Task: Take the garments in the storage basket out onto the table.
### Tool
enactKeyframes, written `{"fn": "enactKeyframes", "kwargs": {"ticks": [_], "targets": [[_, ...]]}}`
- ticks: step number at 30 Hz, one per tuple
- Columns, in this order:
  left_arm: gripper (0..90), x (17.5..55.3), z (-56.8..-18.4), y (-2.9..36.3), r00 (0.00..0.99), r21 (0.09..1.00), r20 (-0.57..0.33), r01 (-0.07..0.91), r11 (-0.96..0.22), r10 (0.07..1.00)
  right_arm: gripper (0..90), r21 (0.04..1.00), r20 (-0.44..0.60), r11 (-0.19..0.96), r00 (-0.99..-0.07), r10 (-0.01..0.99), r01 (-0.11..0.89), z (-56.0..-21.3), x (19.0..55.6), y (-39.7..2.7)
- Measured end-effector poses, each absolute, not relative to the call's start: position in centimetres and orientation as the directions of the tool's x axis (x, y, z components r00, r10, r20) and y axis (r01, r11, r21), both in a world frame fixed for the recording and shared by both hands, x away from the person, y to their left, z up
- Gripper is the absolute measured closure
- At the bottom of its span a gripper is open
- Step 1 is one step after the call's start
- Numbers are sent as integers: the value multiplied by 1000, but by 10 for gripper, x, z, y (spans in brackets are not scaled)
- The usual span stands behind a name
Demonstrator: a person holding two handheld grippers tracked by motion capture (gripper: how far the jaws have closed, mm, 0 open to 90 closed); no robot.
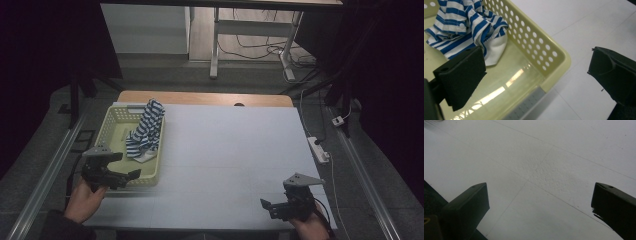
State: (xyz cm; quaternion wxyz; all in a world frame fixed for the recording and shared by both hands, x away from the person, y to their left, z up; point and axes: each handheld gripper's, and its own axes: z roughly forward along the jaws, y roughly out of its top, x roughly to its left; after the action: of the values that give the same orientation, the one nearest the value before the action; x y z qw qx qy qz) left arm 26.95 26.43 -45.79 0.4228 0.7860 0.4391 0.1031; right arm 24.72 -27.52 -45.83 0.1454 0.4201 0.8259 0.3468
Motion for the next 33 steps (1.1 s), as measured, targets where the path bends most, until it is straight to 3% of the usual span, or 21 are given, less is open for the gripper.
{"fn": "enactKeyframes", "kwargs": {"ticks": [8, 33], "targets": [[6, 289, -459, 264, 578, 741, -232, 626, -242, 782, 10, 695, 52, 406, -604, 795, 594, -458, 247, -275], [9, 348, -456, 255, 560, 719, -191, 639, -273, 806, 10, 692, 54, 405, -603, 796, 597, -459, 248, -275]]}}
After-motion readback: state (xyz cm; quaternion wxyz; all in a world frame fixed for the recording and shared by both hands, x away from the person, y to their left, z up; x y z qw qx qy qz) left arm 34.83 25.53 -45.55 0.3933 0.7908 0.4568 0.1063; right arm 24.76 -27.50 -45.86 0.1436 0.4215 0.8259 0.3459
